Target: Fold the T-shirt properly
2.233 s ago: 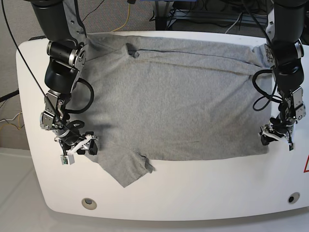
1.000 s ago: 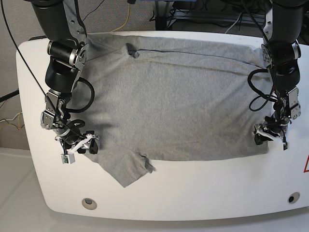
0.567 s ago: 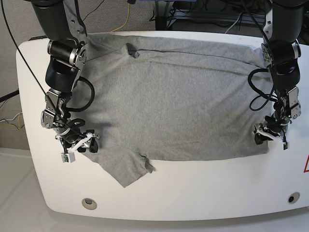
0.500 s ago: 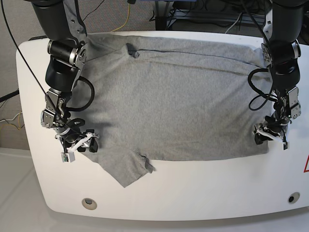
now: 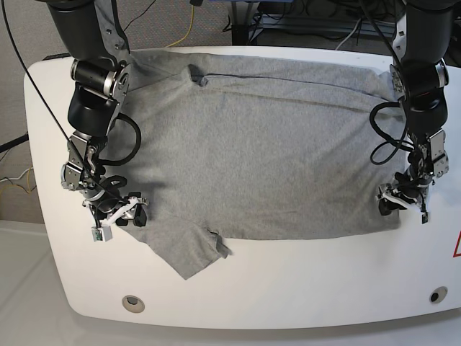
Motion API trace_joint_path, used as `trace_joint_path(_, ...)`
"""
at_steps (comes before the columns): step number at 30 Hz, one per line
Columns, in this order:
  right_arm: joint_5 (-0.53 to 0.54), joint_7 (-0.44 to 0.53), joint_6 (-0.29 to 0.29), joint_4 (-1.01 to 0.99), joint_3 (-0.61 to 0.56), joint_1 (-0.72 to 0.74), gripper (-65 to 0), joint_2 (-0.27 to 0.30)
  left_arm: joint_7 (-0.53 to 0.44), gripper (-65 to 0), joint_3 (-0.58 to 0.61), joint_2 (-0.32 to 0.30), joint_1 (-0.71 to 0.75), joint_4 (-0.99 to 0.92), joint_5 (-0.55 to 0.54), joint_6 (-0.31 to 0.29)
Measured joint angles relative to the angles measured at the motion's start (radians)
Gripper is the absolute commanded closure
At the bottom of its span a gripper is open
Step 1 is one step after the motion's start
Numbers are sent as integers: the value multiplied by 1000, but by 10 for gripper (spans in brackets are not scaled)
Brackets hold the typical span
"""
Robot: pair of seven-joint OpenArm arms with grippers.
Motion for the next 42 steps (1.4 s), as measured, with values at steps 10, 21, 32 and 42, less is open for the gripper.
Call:
trace_joint_path(10, 0, 0, 0, 0, -6, 0, -310, 0, 12, -326, 2, 0, 0, 5, -1, -4)
trace_joint_path(21, 0, 0, 1, 0, -5, -1, -311, 0, 24, -323, 2, -2, 2, 7, -1, -27)
trace_joint_path(32, 0, 0, 1, 0, -8, -2, -313, 0, 24, -326, -3, -11, 11, 10, -5, -61)
trace_joint_path(42, 1, 0, 1, 4, 0, -13, -314, -3, 23, -333, 3, -19, 11, 10, -5, -52)
